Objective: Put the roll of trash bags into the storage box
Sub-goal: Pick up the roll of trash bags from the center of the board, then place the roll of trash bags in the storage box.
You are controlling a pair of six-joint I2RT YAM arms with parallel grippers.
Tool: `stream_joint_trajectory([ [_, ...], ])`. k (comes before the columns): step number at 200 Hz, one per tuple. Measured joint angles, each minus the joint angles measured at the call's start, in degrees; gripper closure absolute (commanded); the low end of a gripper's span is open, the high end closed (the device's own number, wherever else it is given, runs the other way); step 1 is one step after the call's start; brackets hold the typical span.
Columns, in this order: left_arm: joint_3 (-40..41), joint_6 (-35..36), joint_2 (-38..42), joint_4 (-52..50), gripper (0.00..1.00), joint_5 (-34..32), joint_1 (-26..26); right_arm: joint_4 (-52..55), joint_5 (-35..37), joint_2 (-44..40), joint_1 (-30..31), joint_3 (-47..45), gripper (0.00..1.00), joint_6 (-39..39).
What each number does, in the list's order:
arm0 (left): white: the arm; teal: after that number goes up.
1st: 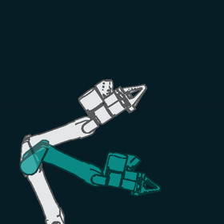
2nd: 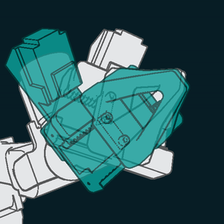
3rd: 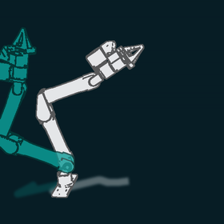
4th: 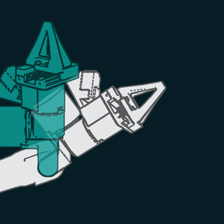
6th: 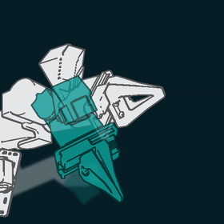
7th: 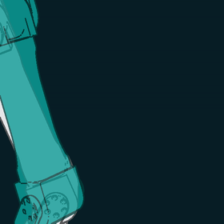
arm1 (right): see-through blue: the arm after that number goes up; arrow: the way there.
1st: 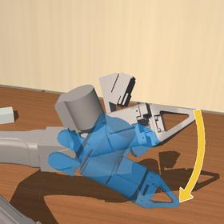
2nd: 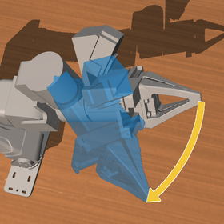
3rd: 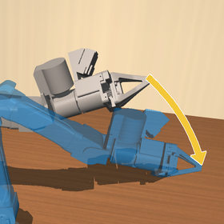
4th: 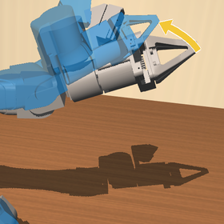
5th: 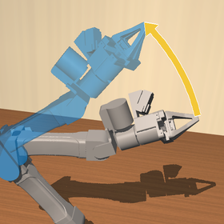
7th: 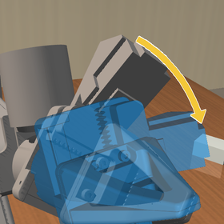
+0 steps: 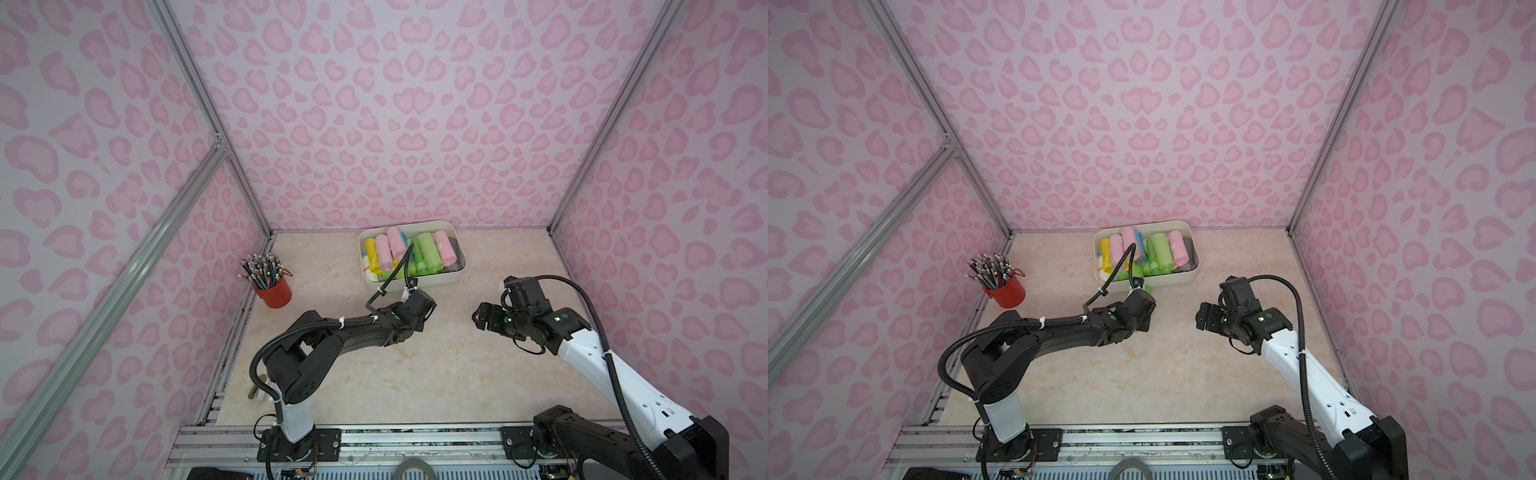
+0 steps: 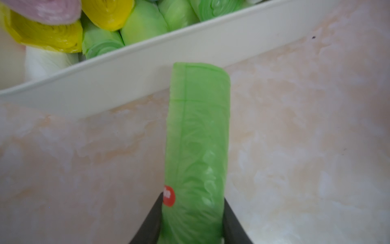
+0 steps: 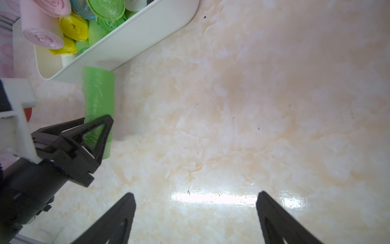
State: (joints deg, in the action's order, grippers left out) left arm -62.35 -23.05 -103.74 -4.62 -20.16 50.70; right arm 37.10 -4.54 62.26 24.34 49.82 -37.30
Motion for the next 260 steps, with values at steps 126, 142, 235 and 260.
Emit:
stream_joint_trajectory([
  [126, -6.38, -2.36, 9.79, 1.2, 0.79, 11.58, -9.55, -2.62, -1.44, -0.37, -0.02, -1.11, 0.09, -3.17],
  [142, -8.39, -2.36, 9.05, 1.62, 0.79, 12.57, -11.61, -3.02, -1.46, -0.04, -0.02, -1.11, 0.09, -3.52],
  [235, -24.26, -1.6, -3.52, 0.5, 0.79, 14.23, -17.97, -4.04, -1.44, 1.57, -0.15, -0.85, 0.09, -3.39],
  [260, -29.7, -1.27, -8.81, -1.9, 0.78, 15.5, -18.49, -4.28, -1.44, 1.66, -0.15, -0.98, 0.09, -3.41],
])
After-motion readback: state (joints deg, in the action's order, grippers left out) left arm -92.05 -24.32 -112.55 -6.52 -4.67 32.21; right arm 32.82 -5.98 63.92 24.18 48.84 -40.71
